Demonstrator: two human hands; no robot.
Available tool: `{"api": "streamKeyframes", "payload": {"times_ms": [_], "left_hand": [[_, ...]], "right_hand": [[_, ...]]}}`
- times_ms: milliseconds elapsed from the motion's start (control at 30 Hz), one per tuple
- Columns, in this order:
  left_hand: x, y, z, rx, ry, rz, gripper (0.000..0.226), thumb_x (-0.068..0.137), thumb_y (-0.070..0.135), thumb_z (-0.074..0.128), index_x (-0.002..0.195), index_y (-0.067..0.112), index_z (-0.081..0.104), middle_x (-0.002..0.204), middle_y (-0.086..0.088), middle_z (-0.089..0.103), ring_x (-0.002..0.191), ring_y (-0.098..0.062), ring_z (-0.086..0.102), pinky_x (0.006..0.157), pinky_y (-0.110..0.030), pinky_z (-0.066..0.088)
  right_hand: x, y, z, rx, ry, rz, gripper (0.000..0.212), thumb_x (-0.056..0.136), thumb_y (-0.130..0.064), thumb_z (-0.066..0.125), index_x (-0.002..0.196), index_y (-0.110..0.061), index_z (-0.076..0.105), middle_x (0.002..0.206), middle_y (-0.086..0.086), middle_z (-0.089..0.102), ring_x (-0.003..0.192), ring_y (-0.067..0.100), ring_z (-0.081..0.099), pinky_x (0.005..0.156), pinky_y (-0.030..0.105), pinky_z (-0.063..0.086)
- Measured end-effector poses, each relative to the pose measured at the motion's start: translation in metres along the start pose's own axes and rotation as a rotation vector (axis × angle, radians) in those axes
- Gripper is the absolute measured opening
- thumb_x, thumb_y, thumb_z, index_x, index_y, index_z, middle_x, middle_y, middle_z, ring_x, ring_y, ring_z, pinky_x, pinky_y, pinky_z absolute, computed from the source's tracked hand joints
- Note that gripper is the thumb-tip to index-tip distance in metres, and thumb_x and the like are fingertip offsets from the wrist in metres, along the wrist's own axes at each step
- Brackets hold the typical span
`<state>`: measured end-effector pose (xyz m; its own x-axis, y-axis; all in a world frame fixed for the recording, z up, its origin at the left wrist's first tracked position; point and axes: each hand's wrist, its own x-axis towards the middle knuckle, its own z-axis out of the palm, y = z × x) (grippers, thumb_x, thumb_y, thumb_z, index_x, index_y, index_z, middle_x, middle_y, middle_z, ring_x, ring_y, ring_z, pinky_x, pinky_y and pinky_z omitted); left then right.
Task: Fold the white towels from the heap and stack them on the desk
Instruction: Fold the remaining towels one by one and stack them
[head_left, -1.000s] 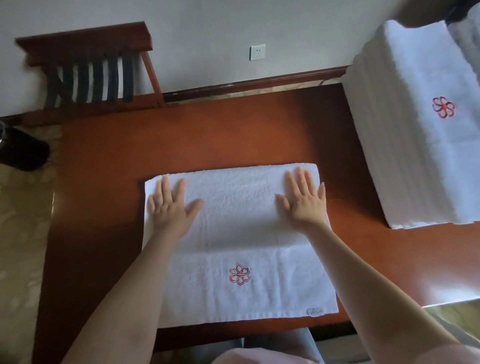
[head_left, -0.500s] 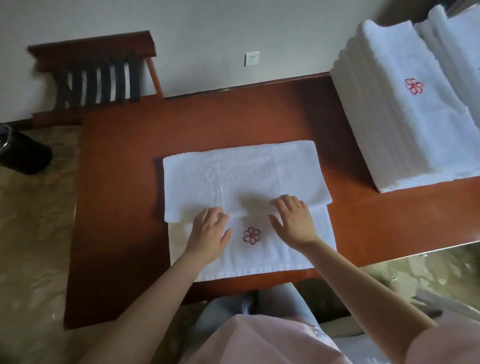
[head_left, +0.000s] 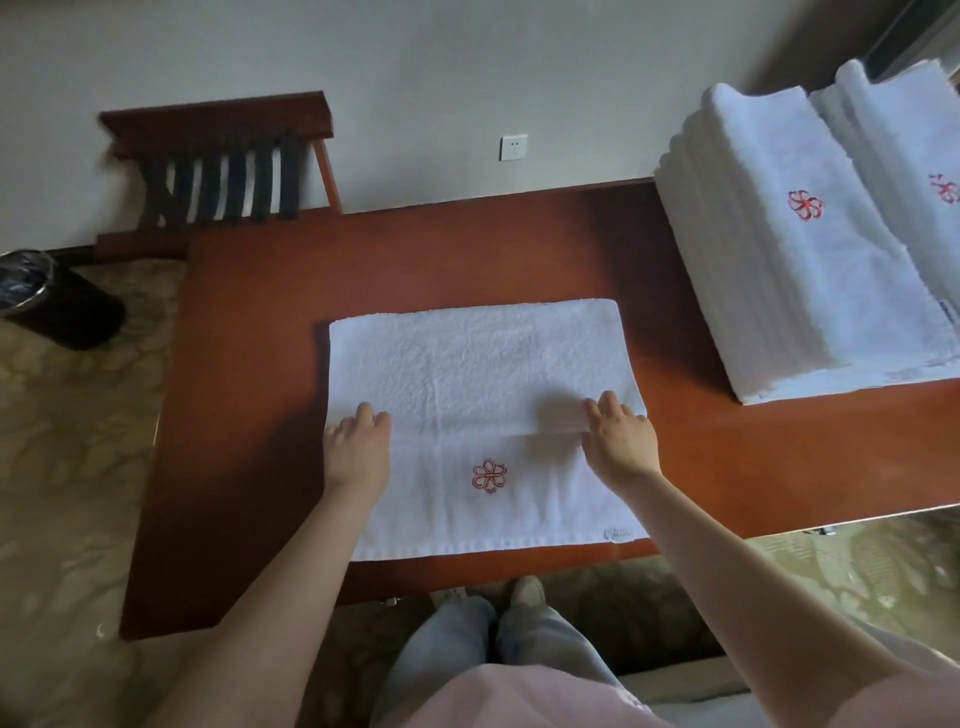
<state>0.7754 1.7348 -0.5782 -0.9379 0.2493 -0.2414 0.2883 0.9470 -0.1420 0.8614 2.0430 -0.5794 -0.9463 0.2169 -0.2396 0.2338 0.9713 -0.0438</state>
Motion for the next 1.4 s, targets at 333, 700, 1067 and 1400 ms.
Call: {"api": "streamKeyframes", "payload": {"times_ms": [333, 700, 1067, 1400], "left_hand": [[0.072, -0.009, -0.079, -0.378, 0.151, -0.227, 0.021, 0.092, -0.001, 0.046, 0.11, 0.004, 0.055, 0.109, -0.016, 0.06, 0.094, -0.038, 0.062, 0.075, -0.038, 0.048], [0.172, -0.032, -0.161, -0.426, 0.337, -0.194, 0.02, 0.097, 0.003, 0.042, 0.112, 0.002, 0.055, 0.111, -0.017, 0.059, 0.103, -0.034, 0.052, 0.071, -0.037, 0.049], [0.131, -0.034, -0.115, -0.485, 0.347, -0.092, 0.008, 0.089, 0.004, 0.048, 0.092, 0.002, 0.056, 0.091, -0.014, 0.055, 0.077, -0.032, 0.056, 0.059, -0.034, 0.043], [0.07, -0.036, -0.052, -0.3, 0.2, 0.03, 0.007, 0.082, 0.002, 0.061, 0.088, 0.0, 0.065, 0.082, -0.015, 0.063, 0.063, -0.035, 0.059, 0.05, -0.031, 0.042]], "right_hand": [[0.068, -0.008, -0.08, 0.171, 0.264, 0.07, 0.014, 0.095, -0.007, 0.041, 0.105, -0.006, 0.052, 0.099, 0.011, 0.061, 0.061, 0.031, 0.047, 0.056, 0.029, 0.03], [0.177, -0.013, -0.174, 0.369, 0.401, 0.102, 0.015, 0.095, -0.005, 0.038, 0.1, -0.005, 0.052, 0.097, 0.012, 0.06, 0.079, 0.024, 0.04, 0.056, 0.037, 0.042], [0.127, -0.007, -0.124, 0.369, 0.408, 0.109, 0.004, 0.085, -0.009, 0.05, 0.088, -0.012, 0.052, 0.076, -0.003, 0.054, 0.053, 0.023, 0.045, 0.046, 0.024, 0.031], [0.061, -0.003, -0.056, 0.267, 0.257, 0.048, 0.007, 0.083, -0.011, 0.059, 0.09, -0.01, 0.057, 0.088, 0.0, 0.064, 0.059, 0.027, 0.055, 0.046, 0.024, 0.032]]}}
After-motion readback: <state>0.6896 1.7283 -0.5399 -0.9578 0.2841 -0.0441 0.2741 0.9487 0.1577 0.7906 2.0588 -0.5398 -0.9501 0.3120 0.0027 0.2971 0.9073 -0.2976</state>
